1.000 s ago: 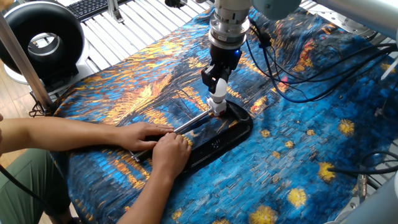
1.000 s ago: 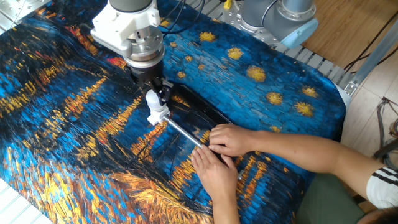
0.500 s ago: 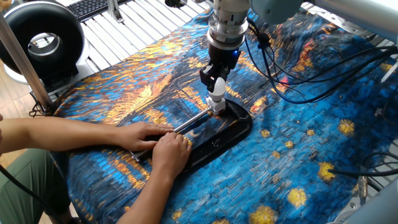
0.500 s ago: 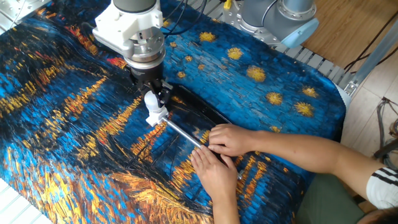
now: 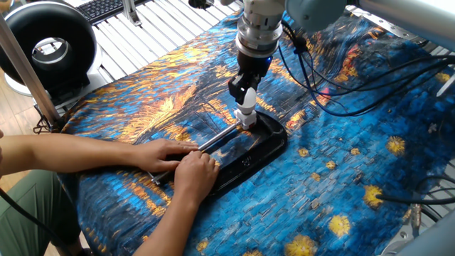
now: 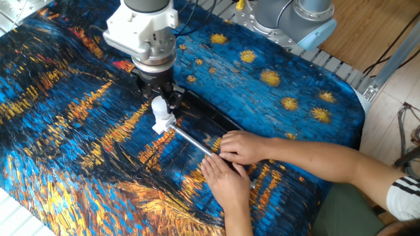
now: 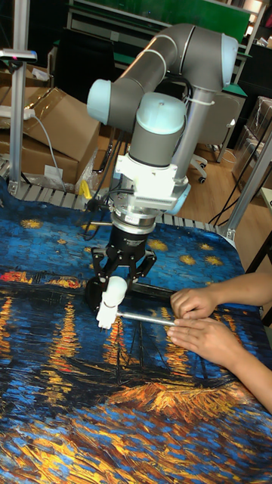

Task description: Take out the light bulb by rotating it

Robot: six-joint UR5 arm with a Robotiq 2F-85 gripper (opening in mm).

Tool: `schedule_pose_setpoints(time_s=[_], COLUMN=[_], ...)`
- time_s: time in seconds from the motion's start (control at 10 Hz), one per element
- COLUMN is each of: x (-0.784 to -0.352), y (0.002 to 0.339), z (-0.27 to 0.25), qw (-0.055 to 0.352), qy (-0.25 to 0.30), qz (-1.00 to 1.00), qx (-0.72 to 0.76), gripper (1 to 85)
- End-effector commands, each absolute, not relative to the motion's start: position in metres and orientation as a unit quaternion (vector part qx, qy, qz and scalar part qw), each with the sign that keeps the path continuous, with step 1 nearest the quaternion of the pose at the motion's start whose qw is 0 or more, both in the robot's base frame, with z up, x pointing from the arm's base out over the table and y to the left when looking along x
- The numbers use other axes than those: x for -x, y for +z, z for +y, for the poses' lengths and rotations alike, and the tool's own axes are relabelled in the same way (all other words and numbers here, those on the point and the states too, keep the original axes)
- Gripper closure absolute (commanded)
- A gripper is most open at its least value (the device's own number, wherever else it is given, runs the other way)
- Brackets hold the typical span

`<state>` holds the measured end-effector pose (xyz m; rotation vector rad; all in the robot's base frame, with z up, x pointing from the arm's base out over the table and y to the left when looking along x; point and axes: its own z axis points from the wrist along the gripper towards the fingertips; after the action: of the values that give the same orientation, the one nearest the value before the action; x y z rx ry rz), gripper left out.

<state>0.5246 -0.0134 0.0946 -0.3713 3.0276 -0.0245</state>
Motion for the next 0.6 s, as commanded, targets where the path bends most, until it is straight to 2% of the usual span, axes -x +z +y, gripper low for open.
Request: schedule_pose_setpoints(time_s=[0.0,0.5], x=[-0.5287,-0.5329], y=[0.0969,0.095], z=[-0.0075,-0.0075], qw=[0.058,0.068], qy=[-0.012,-0.023], qz=[0.979,0.923], qx=[0.196,0.377], gripper=[84.7,84.3])
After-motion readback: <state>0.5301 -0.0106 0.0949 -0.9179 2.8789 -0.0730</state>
